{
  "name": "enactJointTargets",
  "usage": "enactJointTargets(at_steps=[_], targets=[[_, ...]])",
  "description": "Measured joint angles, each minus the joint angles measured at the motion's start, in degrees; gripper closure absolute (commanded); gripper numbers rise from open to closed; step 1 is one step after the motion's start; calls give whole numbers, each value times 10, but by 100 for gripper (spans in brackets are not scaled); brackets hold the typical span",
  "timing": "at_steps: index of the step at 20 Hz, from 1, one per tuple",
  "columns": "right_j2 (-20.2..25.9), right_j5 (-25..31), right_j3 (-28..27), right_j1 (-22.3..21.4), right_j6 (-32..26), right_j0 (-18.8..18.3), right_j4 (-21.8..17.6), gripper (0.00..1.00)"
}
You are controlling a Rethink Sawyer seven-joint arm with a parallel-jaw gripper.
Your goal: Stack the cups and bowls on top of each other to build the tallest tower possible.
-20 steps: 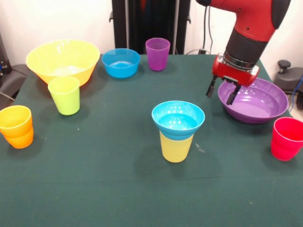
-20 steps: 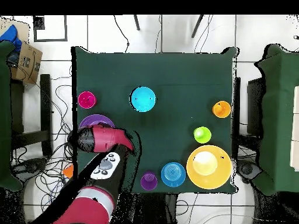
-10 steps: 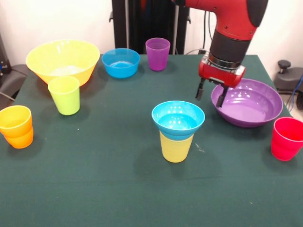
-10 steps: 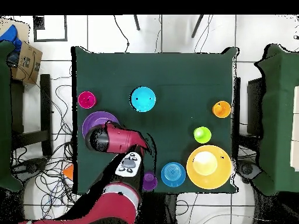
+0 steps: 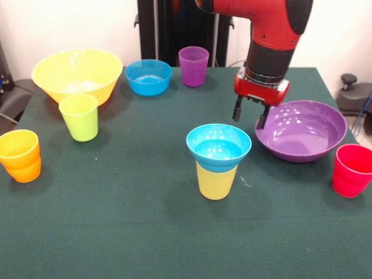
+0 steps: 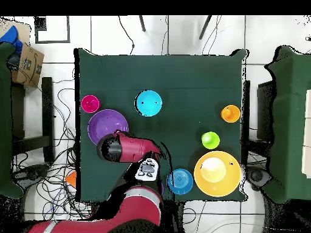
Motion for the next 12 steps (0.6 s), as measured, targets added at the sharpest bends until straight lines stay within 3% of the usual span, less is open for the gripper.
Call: enactJointTargets(at_steps=[12], targets=[[26, 0, 61, -67, 0, -16, -9, 0]])
